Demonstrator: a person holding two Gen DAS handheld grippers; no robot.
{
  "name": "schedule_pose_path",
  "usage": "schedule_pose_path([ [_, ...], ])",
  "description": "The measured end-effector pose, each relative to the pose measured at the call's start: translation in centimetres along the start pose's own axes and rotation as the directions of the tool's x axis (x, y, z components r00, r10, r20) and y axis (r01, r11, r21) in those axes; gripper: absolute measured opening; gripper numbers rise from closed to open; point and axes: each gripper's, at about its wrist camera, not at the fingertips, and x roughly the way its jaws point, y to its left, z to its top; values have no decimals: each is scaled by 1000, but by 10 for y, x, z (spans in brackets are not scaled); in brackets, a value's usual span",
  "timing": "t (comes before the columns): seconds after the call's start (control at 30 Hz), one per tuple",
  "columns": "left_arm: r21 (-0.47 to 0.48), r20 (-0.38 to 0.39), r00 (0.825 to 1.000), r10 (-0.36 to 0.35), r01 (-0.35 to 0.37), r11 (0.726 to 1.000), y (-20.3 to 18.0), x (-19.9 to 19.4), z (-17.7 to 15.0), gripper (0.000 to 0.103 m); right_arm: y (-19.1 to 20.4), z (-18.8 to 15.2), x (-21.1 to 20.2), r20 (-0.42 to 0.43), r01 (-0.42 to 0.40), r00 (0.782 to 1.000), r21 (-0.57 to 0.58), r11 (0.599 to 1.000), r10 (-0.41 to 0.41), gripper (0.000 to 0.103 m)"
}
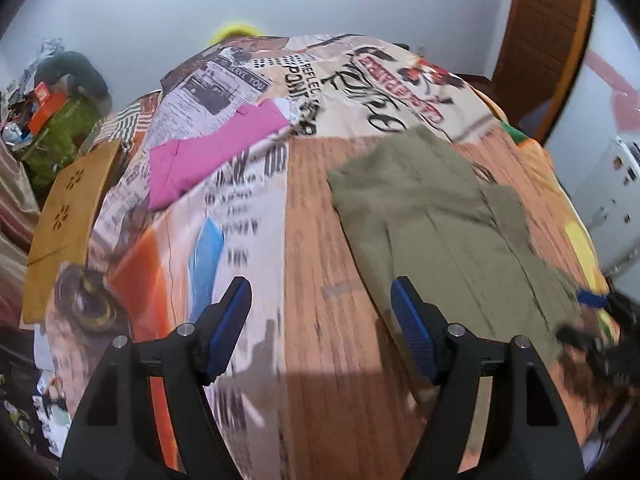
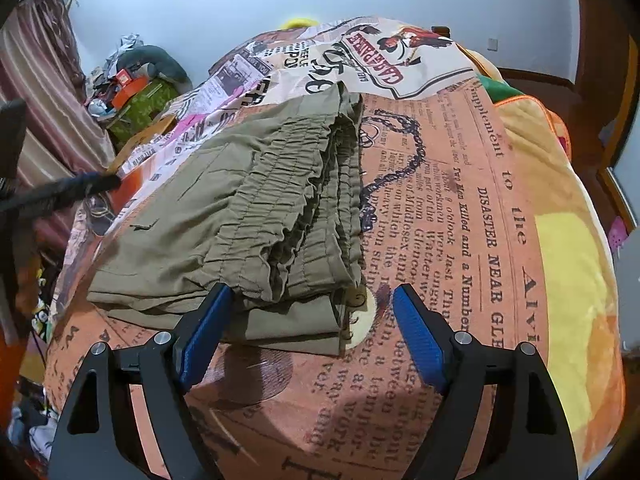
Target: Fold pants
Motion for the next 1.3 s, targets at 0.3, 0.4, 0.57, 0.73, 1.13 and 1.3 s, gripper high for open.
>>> schedule_pose_path([
  [0.3, -16, -57, 998, 17, -18, 1000, 5, 84, 78, 72, -15, 7, 8, -31, 19, 999, 8, 1000, -18, 79],
  [0.4, 22, -93, 995, 33, -31, 999, -3, 115, 94, 72, -21, 13, 11, -37, 26, 999, 5, 1000, -26, 79],
  [0.57, 147, -167, 974, 153, -128, 981, -18, 175, 97, 77, -33, 22, 19, -41, 33, 999, 12, 999, -32, 79],
  [0.73, 118, -163, 977, 136, -118, 986, -9, 178, 86, 78, -52, 33, 25, -28, 74, 997, 44, 996, -73, 79],
  [1.13, 56, -196, 980, 41, -30, 998, 1, 114, 22, 79, -78, 47, -11, 64, 153, 984, 158, 976, -164, 80],
  [1.3, -9, -184, 983, 8, -10, 1000, -1, 79, -7, 79, -67, 42, -27, 89, 136, 985, 138, 981, -149, 80],
])
